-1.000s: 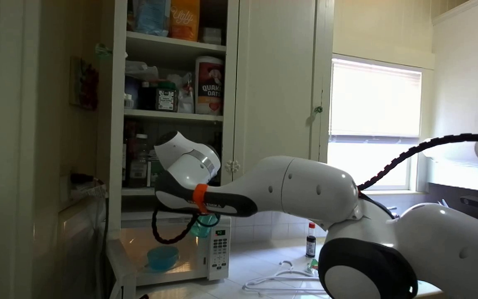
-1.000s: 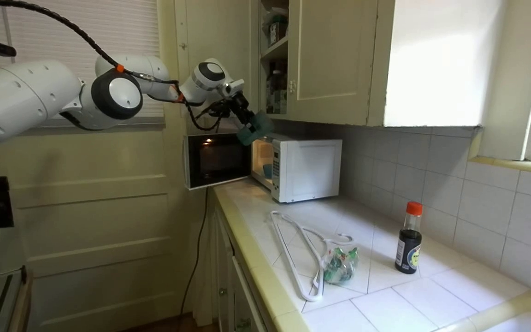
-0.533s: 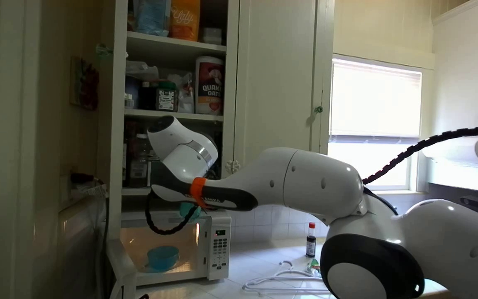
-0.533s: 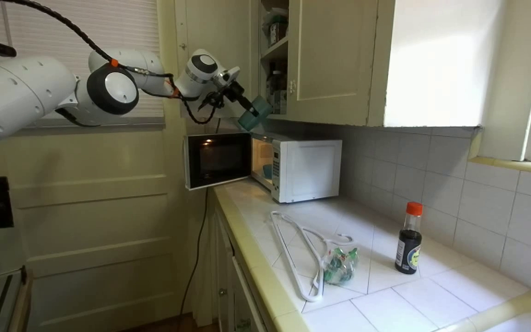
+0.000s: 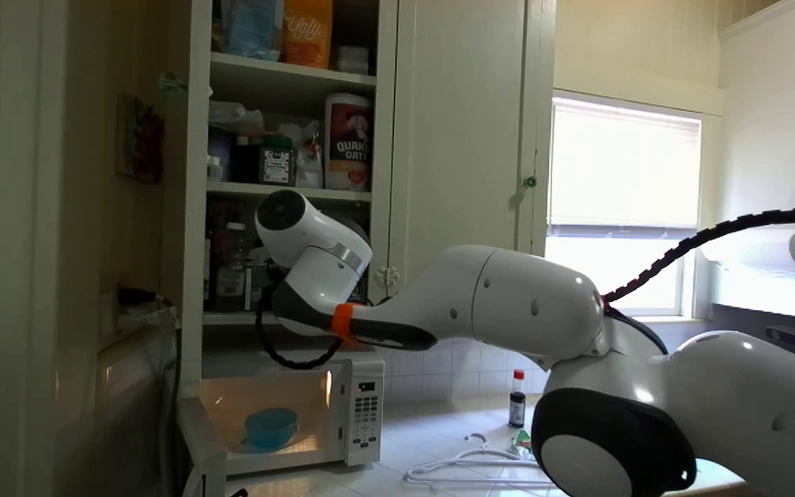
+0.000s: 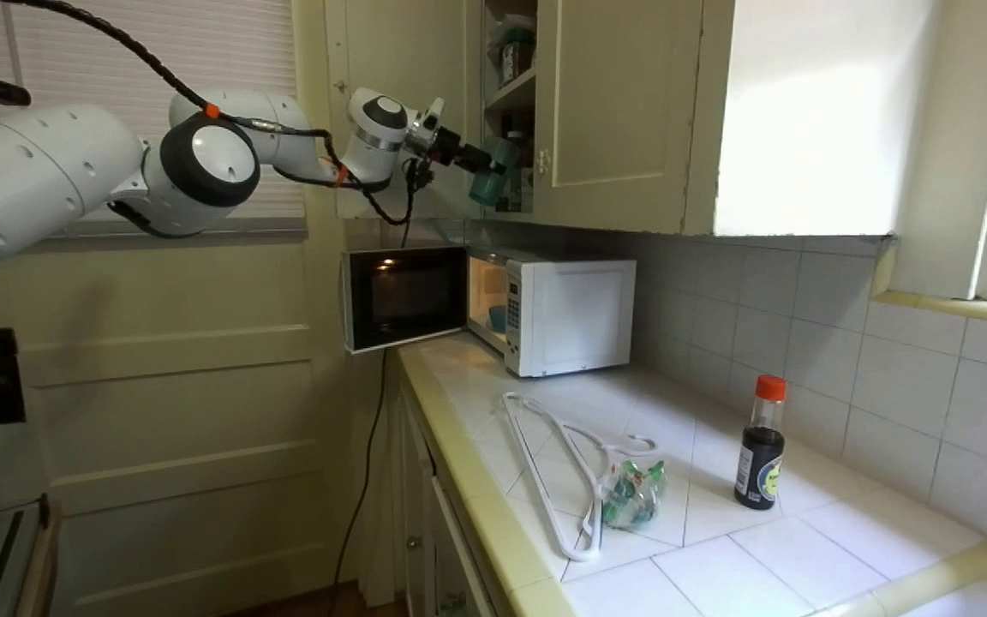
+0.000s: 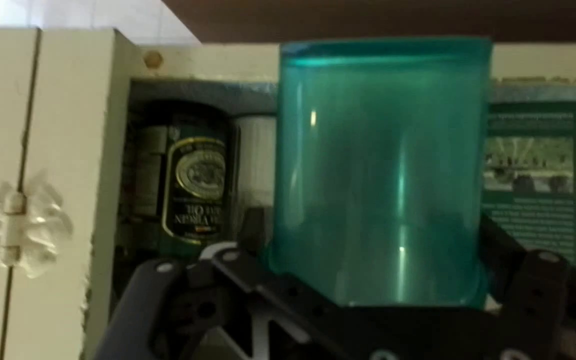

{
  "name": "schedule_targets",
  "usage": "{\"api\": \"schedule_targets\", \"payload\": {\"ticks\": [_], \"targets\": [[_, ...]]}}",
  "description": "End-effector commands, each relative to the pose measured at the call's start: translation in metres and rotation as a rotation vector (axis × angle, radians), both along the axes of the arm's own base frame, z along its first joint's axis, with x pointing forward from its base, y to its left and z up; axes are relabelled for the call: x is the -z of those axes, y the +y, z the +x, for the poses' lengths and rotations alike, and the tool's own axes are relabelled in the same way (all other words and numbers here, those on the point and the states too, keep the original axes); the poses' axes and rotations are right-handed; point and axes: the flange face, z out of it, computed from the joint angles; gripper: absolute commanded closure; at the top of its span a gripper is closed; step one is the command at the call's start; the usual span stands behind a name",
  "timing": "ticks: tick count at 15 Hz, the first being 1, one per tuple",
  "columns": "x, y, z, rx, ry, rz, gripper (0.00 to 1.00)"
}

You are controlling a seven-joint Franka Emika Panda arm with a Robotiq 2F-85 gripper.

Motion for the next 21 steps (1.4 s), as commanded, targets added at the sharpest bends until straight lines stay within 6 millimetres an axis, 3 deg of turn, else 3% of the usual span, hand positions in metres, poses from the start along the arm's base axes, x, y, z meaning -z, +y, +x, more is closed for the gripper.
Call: {"api": "schedule_targets", "payload": {"ticks": [1,4,5,6,7,15,21], "targets": [[-0.008,-0.02,0.014,-0.123,-0.127,-0.044,0.29],[-0.009,-0.045,0.024,-0.094,-0.163,0.043,0.29],[-0.011,-0.037,0.02,-0.11,-0.139,0.002,0.04],[-0.011,-0.045,0.023,-0.096,-0.143,0.013,0.04],[-0.01,-0.05,0.024,-0.088,-0.146,0.018,0.29],[0.032,-0.047,0.036,-0.017,-0.216,-0.049,0.29],[0.037,-0.036,0.033,0.033,-0.355,-0.15,0.29]]}}
